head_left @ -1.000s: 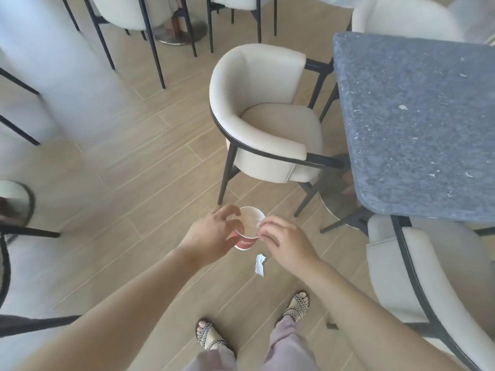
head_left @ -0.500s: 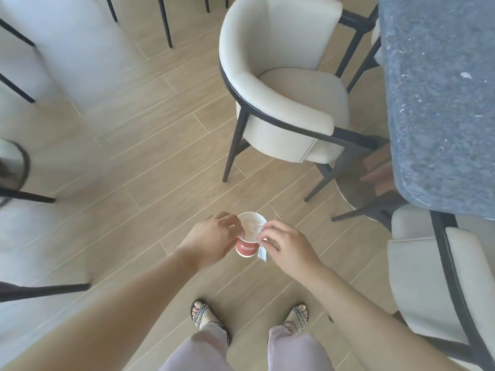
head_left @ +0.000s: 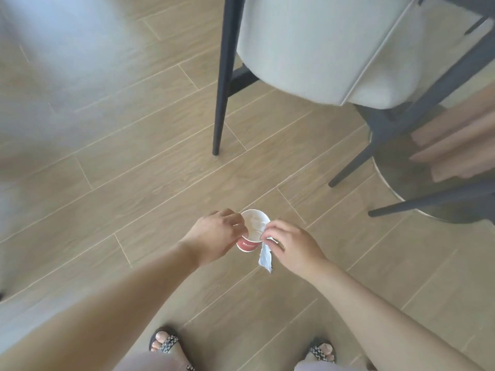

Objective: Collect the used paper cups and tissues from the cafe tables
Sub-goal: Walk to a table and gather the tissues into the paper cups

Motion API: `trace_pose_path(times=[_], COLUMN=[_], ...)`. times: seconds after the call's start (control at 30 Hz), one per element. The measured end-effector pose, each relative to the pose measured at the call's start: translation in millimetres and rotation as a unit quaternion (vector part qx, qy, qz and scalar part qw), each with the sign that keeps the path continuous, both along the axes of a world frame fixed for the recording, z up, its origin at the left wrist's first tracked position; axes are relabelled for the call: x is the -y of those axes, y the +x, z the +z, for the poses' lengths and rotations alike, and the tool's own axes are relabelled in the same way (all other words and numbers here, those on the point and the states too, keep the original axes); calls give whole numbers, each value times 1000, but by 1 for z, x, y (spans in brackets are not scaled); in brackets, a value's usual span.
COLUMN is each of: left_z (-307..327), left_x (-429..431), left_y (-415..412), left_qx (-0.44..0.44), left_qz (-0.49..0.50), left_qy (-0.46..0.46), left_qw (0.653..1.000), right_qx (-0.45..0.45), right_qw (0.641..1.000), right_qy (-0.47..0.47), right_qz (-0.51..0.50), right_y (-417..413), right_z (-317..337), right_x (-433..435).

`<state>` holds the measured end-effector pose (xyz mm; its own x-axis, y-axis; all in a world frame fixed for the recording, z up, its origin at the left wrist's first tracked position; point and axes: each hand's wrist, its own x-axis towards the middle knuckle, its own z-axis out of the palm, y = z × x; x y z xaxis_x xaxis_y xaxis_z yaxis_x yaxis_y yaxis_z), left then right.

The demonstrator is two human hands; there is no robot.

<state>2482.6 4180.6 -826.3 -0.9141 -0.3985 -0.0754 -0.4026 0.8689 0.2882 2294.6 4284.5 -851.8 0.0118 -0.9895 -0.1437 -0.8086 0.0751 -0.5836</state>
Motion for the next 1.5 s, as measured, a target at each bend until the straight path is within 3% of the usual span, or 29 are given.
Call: trace_pose_path(times=[0.2,0.4,0.53,0.67,0.77,0.87,1.0,1.17,1.5], left_z=[-137,-224,-233,-244,-257,-263,-272,-276,-275], left_x=[15,20,6,-14,-19,-17,-20,-18,-15], left_y=[-16,-32,-34,-34,-30,-33,-33,-27,-33], left_qx=[60,147,221,215,185,174,184,193,162], left_qz=[25,25,-21,14,59,61,101,83,123], left_qy=[9,-33,-80,-81,-57,-99,-70,-72,-49], left_qw=[998,988,972,973,979,978,975,975,978], right_qx=[-21,-59,-122,-73,-72,-75,-51,-37,-42], right_qw=[999,993,975,991,989,989,993,983,981], right_qy=[-17,-20,47,61,76,78,105,181,188], right_qz=[43,99,179,97,108,100,31,7,-24], right_y=[-19,-32,-31,-32,-35,-41,-43,-45,-41], right_z=[-127,-208,-223,-232,-246,-253,-254,-268,-277], right_x=[17,31,24,16,16,16,10,3,11])
